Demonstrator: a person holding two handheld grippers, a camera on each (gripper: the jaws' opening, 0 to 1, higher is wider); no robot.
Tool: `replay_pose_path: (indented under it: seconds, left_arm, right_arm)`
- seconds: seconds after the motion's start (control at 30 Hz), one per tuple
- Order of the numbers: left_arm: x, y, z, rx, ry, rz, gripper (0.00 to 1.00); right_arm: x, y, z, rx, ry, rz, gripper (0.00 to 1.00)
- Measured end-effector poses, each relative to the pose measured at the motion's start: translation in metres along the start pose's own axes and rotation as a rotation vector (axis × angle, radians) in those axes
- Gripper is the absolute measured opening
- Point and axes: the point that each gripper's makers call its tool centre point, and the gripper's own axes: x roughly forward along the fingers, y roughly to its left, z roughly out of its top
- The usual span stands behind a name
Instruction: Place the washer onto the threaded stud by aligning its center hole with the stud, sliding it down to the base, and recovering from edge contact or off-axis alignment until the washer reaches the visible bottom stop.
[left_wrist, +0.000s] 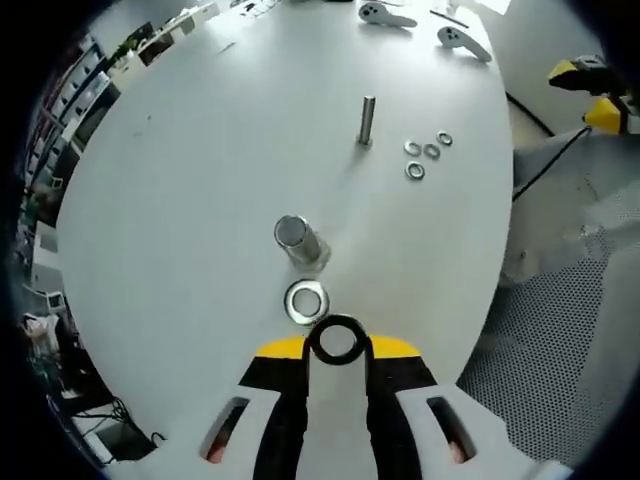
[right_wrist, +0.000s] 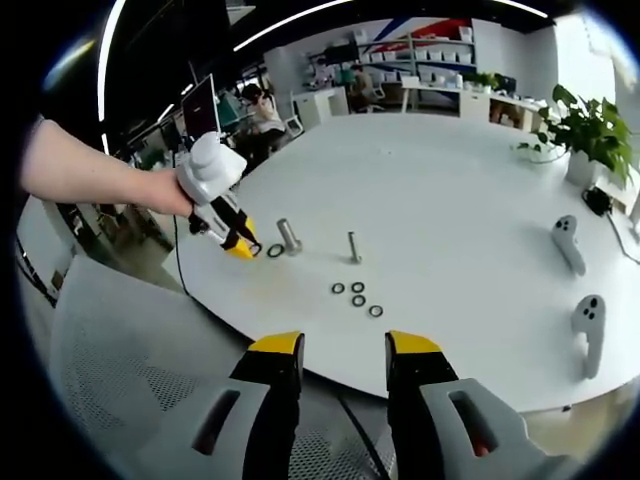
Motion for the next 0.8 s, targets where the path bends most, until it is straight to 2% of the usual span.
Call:
replay_pose_path:
  seconds: [0.13,0.4,0.63,0.8]
  left_arm:
    - [-0.010,0.007,0.012,0.027,-0.032,0.008,0.19]
    - [-0.022,0.015,0.035,0.072,-0.059,0.023,0.19]
    - [-0.017,0.023,0.056,0.085,-0.076,0.030,0.19]
    - [-0.010,0.026,0.060,0.109,-0.060,0.029,0.19]
  right_arm:
    - [0.000,0.000,0.000,0.000,-0.002,0.000,0.35]
    - [0.000,-0.001,0.001,0.002,-0.007,-0.001,0.35]
    - [0.000,-0.001,0.001,0.003,-0.009,-0.002,0.35]
    - [0.000,-0.001,0.001,0.007,-0.010,-0.004,0.35]
